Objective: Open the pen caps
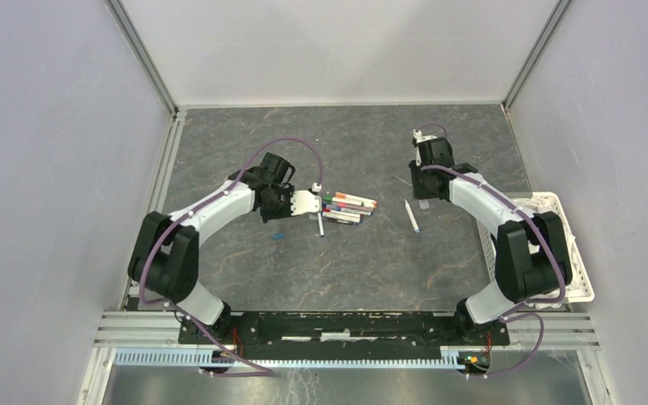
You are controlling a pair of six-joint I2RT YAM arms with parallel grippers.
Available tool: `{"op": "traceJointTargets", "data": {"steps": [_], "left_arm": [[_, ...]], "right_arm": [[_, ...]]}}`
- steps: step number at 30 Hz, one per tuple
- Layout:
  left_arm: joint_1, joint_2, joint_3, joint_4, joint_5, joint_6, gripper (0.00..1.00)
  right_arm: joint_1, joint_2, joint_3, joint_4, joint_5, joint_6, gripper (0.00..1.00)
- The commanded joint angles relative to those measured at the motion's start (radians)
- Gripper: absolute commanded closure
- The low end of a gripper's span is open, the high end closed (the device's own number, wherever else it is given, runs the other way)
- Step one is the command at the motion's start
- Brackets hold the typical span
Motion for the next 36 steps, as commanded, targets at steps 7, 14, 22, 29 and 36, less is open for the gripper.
{"op": "traceJointTargets", "data": {"steps": [7,14,22,29,36], "left_arm": [[0.029,0.084,-0.051,0.125,0.005,-0.127,0.94],[0.029,0.114,-0.057,0.131,0.021,-0.144,0.79],[0.040,0.066,0.028,-0.012,0.145,-0.135,0.34],[0.060,0.005,0.242,-0.171,0.190,-0.179,0.00],[0.082,-0.060,0.504,-0.289,0.206,-0.318,0.00]], "right_arm": [[-0.021,0.115,-0.070,0.068,0.164,0.034,0.83],[-0.025,0.137,-0.090,0.084,0.127,0.036,0.68],[-0.025,0.086,-0.050,0.046,0.094,0.030,0.46],[0.048,0.041,0.080,0.058,0.044,-0.017,0.41],[0.195,0.234,0.329,0.038,-0.197,-0.203,0.43]]}}
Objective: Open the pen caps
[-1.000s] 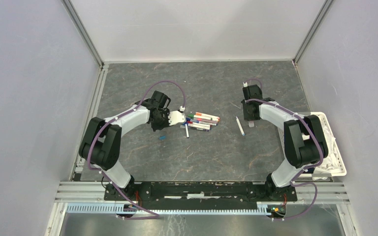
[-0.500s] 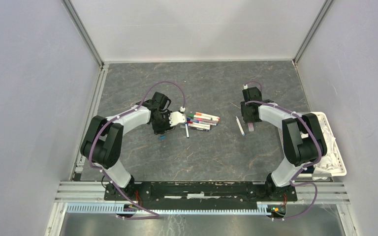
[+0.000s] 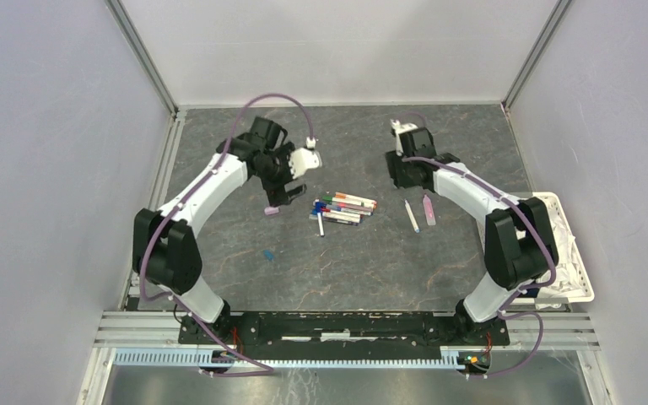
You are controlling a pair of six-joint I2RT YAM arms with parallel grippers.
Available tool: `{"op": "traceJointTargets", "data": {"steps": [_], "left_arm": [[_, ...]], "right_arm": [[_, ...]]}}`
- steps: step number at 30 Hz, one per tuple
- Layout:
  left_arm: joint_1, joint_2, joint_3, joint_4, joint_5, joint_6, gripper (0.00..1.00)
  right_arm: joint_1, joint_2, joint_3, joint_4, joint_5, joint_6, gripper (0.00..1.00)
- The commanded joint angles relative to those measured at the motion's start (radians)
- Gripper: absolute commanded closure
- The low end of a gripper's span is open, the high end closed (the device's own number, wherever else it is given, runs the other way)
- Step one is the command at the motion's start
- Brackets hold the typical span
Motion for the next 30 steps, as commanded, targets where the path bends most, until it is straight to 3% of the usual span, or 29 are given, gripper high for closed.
{"op": "traceJointTargets", "data": {"steps": [1,8,13,24,30], "left_arm": [[0.011,-0.111,0.117,-0.079,0.041,-0.130,0.00],[0.025,-0.205,0.042,-0.091,0.054,-0.145,0.00],[0.079,-0.164,-0.017,-0.126,0.095,-0.136,0.00],[0.114,-0.112,-0.006,-0.186,0.150,-0.134,0.00],[0.114,-0.107,0.008,-0.212,0.163,-0.131,0.00]], "right_arm": [[0.081,0.141,0.164,-0.004,-0.186,-0.143,0.44],[0.124,0.287,0.245,-0.022,-0.269,-0.188,0.56],[0.134,0.319,0.237,-0.022,-0.284,-0.194,0.58],[0.138,0.288,0.116,0.007,-0.290,-0.195,0.59],[0.137,0.290,0.103,0.012,-0.208,-0.192,0.63]]}}
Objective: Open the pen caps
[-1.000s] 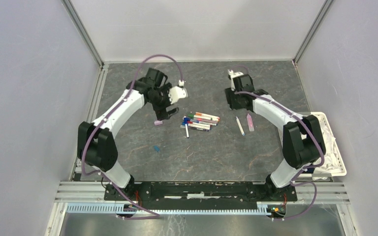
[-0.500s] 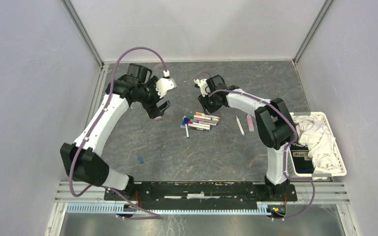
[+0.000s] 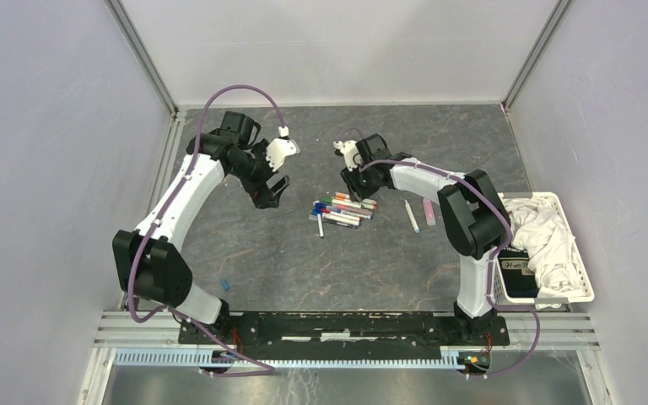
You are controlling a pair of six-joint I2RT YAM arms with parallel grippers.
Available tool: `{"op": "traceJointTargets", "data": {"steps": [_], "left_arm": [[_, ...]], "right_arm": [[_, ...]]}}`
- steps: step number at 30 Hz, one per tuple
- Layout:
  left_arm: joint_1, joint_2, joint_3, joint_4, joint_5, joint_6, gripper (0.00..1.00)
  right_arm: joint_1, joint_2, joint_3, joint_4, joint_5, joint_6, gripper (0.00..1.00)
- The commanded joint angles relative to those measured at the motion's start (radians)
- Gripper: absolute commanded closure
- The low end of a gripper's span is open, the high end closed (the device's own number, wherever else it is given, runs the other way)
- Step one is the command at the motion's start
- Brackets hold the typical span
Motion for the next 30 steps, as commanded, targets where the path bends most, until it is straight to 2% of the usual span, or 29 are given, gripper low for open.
{"op": "traceJointTargets", "data": {"steps": [1,6,11,19,23,30], "left_arm": [[0.002,-0.015,0.025,-0.036,0.052,-0.021,0.00],[0.002,-0.013,0.026,-0.044,0.069,-0.021,0.00],[0.002,-0.007,0.036,-0.046,0.082,-0.023,0.00],[0.002,0.007,0.049,-0.047,0.106,-0.036,0.00],[0.002,0.005,0.051,-0.053,0.111,-0.032,0.00],[0.002,-0.025,0.013,-0.054,0.179,0.030,0.00]], "right_arm": [[0.005,-0.007,-0.030,-0.019,0.085,-0.009,0.63],[0.004,0.009,-0.020,-0.021,0.121,-0.012,0.62],[0.005,0.011,-0.030,-0.020,0.165,-0.016,0.58],[0.005,0.012,-0.033,0.001,0.144,-0.011,0.58],[0.005,0.053,0.027,-0.037,0.121,-0.022,0.63],[0.002,0.027,-0.009,-0.010,0.115,-0.012,0.86]]}}
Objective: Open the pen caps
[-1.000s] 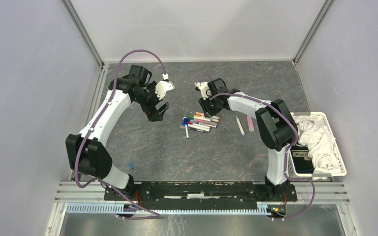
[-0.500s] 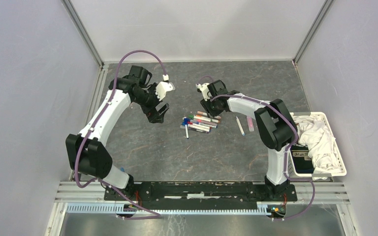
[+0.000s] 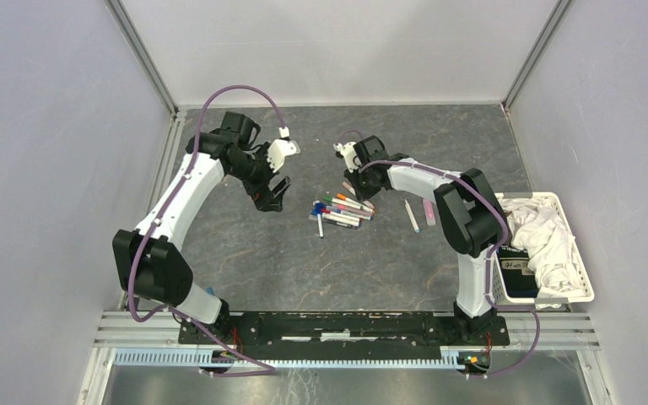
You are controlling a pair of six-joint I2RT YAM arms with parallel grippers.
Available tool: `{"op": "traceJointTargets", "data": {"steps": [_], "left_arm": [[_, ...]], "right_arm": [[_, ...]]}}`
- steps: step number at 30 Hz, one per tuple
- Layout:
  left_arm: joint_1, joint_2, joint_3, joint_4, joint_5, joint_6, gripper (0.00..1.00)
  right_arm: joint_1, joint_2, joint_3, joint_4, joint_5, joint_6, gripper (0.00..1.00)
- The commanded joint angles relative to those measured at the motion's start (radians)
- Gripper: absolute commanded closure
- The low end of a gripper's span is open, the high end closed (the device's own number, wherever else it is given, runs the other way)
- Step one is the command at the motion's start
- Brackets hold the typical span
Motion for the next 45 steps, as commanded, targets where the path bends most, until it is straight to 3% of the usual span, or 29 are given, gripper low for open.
{"op": "traceJointTargets", "data": {"steps": [1,4,10,18,22,33,41,45], "left_arm": [[0.001,-0.033,-0.004,-0.008,0.097,0.051,0.00],[0.001,-0.036,-0.009,-0.010,0.131,0.088,0.00],[-0.001,-0.042,-0.017,-0.040,0.231,0.212,0.00],[-0.017,-0.026,-0.021,-0.047,0.241,0.337,0.02],[-0.047,-0.051,-0.034,-0.038,0.238,0.411,0.04],[-0.323,-0.180,-0.187,-0.005,-0.041,0.533,0.15],[-0.364,-0.184,-0.219,0.051,-0.140,0.536,0.35],[-0.373,-0.176,-0.230,0.108,-0.181,0.536,0.38]], "right_arm": [[-0.005,-0.013,-0.024,0.013,0.008,-0.003,0.89],[-0.011,-0.062,-0.017,0.014,-0.012,0.003,1.00],[-0.015,-0.185,0.014,-0.007,-0.115,0.034,1.00],[0.005,-0.297,-0.060,-0.077,-0.544,0.098,1.00],[0.053,-0.320,-0.124,-0.050,-0.674,0.141,1.00],[0.122,-0.275,-0.113,0.054,-0.945,0.237,1.00],[0.130,-0.265,-0.117,0.070,-0.991,0.244,1.00],[0.141,-0.271,-0.121,0.069,-0.993,0.241,1.00]]}}
